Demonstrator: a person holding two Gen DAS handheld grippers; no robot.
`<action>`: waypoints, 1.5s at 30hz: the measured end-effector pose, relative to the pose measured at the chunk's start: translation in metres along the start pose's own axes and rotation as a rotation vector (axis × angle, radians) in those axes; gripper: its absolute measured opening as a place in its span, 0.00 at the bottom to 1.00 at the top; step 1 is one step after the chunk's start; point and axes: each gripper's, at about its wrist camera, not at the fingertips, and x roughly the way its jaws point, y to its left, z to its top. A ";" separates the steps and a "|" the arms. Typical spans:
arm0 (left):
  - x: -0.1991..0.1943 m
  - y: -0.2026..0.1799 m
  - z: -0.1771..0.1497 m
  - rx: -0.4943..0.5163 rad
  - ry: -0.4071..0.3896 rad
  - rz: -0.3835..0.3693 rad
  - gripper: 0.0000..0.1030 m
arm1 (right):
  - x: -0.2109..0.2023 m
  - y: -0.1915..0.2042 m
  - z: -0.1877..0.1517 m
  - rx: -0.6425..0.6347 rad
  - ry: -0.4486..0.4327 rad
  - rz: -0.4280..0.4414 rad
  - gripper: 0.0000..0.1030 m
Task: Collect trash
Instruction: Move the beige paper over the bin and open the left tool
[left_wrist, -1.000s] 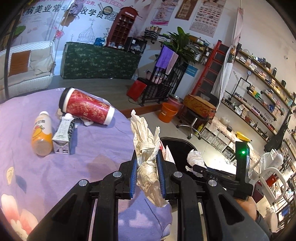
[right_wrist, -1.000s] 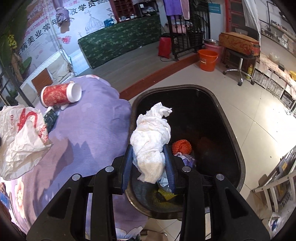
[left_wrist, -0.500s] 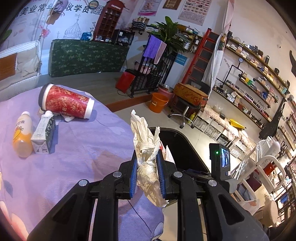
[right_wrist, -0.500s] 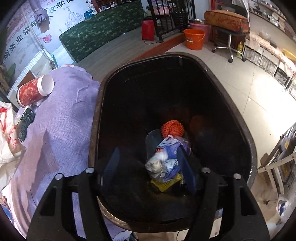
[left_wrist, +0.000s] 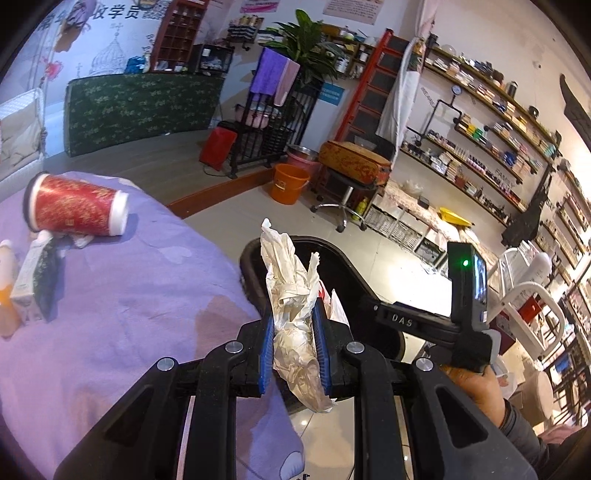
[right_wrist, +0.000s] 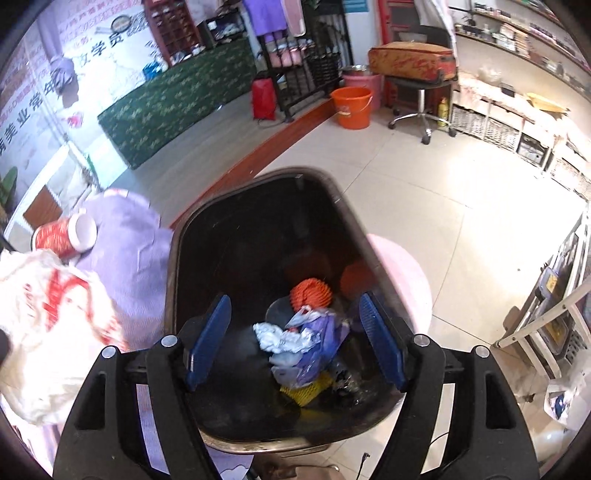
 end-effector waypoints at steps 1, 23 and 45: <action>0.004 -0.003 0.001 0.010 0.007 -0.008 0.19 | -0.003 -0.004 0.002 0.011 -0.010 -0.007 0.71; 0.092 -0.045 -0.002 0.113 0.183 0.013 0.23 | -0.013 -0.049 0.006 0.093 -0.039 -0.073 0.71; 0.047 -0.041 -0.004 0.156 0.086 0.075 0.94 | -0.011 -0.024 0.005 0.049 -0.022 -0.007 0.81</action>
